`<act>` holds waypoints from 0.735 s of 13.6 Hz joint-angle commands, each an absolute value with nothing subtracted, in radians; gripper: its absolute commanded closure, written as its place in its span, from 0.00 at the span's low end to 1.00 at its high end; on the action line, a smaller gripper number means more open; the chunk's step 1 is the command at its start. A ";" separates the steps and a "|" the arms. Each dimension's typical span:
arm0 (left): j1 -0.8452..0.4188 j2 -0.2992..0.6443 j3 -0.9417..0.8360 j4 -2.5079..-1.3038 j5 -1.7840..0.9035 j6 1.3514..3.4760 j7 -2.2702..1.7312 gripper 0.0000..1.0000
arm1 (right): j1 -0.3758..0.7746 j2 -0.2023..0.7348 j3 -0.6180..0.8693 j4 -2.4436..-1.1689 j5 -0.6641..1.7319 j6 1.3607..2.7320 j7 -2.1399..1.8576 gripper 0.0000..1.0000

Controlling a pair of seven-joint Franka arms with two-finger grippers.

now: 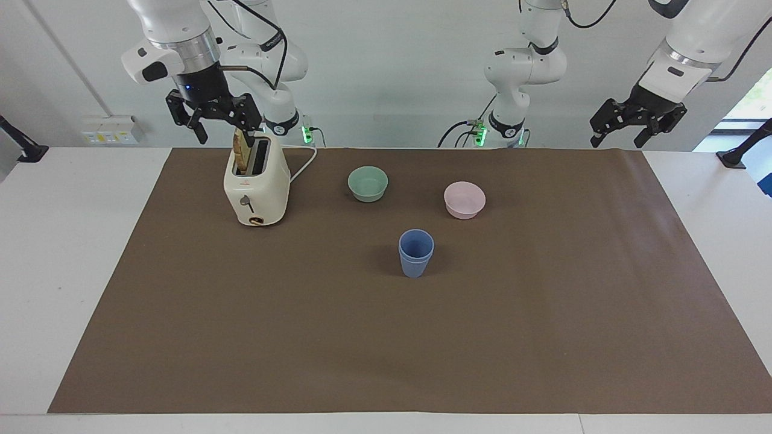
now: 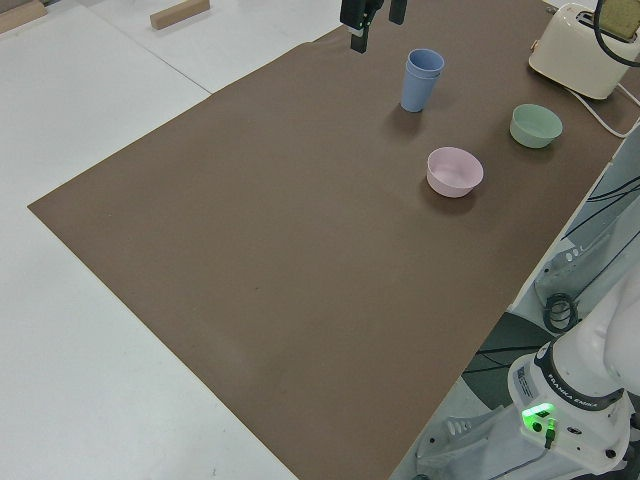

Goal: Stack blue cups with both arms

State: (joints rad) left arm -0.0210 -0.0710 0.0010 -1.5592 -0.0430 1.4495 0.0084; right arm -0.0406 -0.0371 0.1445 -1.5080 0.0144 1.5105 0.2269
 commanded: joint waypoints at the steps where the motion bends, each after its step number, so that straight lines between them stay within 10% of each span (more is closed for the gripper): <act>1: -0.015 -0.094 -0.003 -1.577 -0.032 1.437 -0.002 0.00 | -0.051 -0.038 0.150 -1.512 0.032 1.502 0.201 0.00; 10: -0.015 -0.094 -0.003 -1.575 -0.032 1.439 -0.002 0.00 | -0.045 -0.063 0.149 -1.562 -0.034 1.503 0.209 0.00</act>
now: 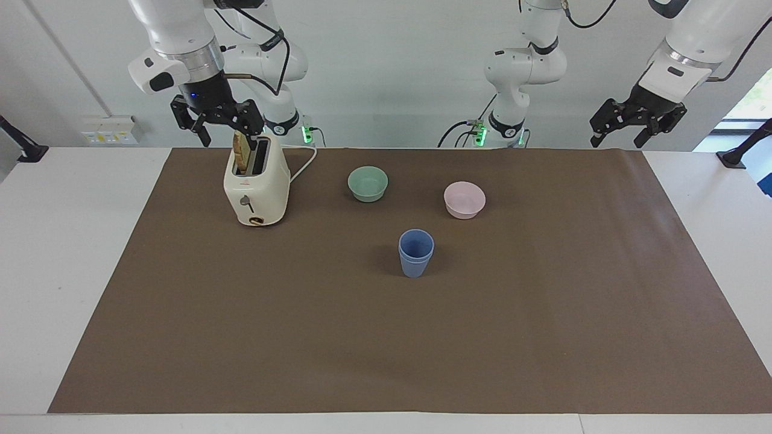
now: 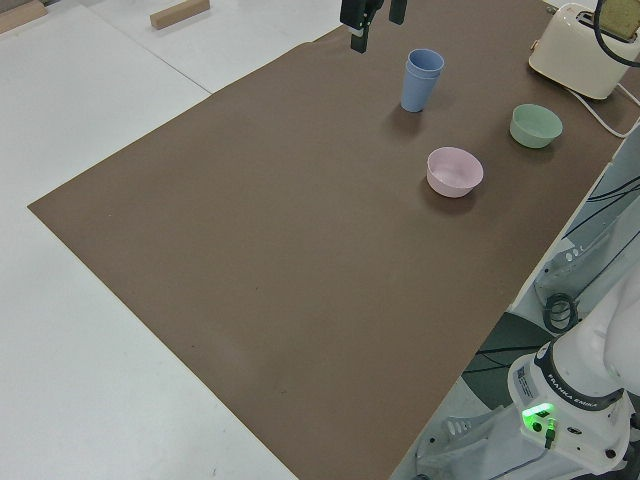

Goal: Stack blue cups with both arms

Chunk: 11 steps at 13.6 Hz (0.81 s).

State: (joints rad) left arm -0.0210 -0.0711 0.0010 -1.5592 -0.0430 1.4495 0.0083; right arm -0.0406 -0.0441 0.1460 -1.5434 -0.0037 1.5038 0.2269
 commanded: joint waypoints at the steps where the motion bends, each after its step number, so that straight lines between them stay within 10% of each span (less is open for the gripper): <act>1: -0.015 -0.094 -0.003 -1.575 -0.032 1.439 -0.002 0.00 | -0.038 -0.063 0.150 -1.562 -0.052 1.503 0.212 0.00; 11: -0.015 -0.094 -0.003 -1.575 -0.032 1.439 -0.002 0.00 | -0.040 -0.055 0.153 -1.543 -0.032 1.497 0.216 0.00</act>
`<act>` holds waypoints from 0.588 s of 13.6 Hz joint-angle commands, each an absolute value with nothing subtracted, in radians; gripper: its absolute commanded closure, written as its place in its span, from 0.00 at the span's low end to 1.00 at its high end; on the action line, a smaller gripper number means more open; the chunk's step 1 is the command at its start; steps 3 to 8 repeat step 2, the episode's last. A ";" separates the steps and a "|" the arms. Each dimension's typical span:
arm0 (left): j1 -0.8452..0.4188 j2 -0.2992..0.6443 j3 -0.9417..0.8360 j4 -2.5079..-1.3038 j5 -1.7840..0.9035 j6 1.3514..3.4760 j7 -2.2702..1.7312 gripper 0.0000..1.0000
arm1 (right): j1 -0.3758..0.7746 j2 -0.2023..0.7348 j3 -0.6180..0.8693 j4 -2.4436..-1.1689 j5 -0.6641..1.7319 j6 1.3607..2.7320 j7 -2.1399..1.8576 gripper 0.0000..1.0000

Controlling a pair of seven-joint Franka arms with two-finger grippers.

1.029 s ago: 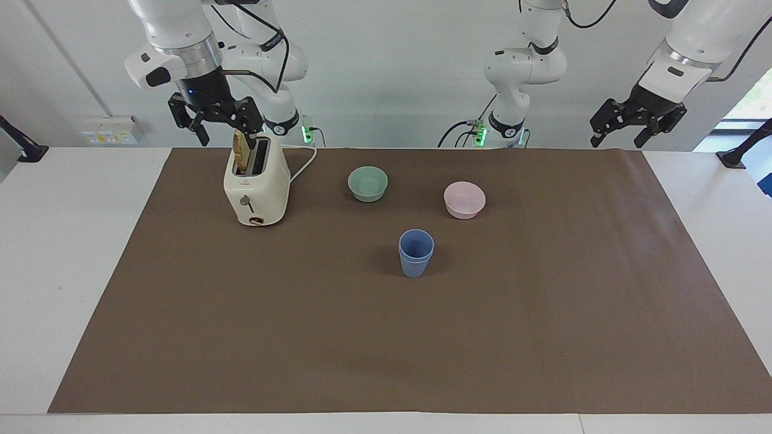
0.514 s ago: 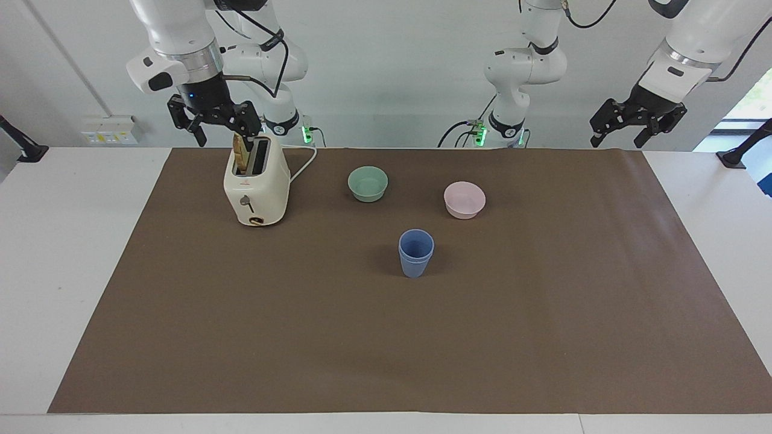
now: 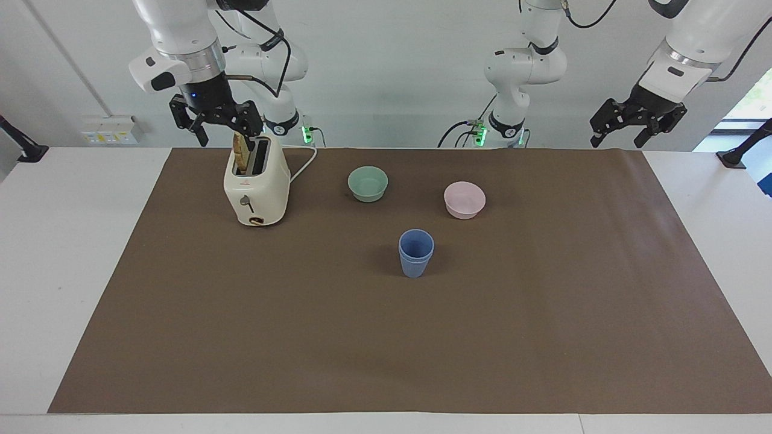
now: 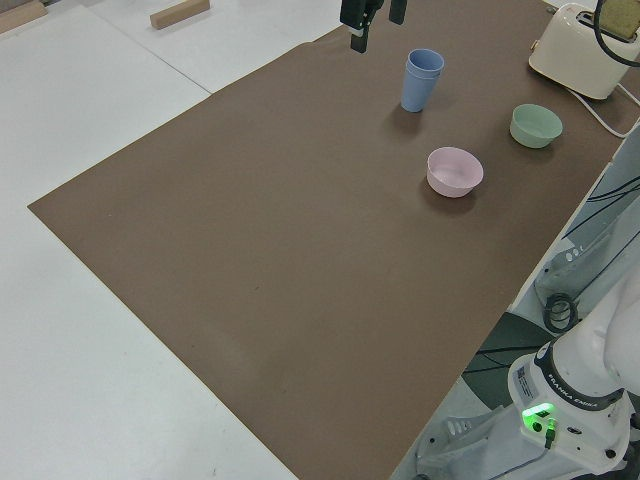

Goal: Stack blue cups with both arms

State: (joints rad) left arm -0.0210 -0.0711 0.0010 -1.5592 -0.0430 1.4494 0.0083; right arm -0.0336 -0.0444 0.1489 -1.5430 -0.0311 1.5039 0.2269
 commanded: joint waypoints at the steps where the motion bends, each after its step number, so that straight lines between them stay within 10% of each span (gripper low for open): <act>1: -0.015 -0.094 -0.003 -1.575 -0.032 1.439 -0.002 0.00 | -0.040 -0.055 0.153 -1.542 -0.032 1.494 0.215 0.00; 8: -0.015 -0.094 -0.003 -1.575 -0.032 1.439 -0.002 0.00 | -0.040 -0.055 0.153 -1.542 -0.032 1.494 0.213 0.00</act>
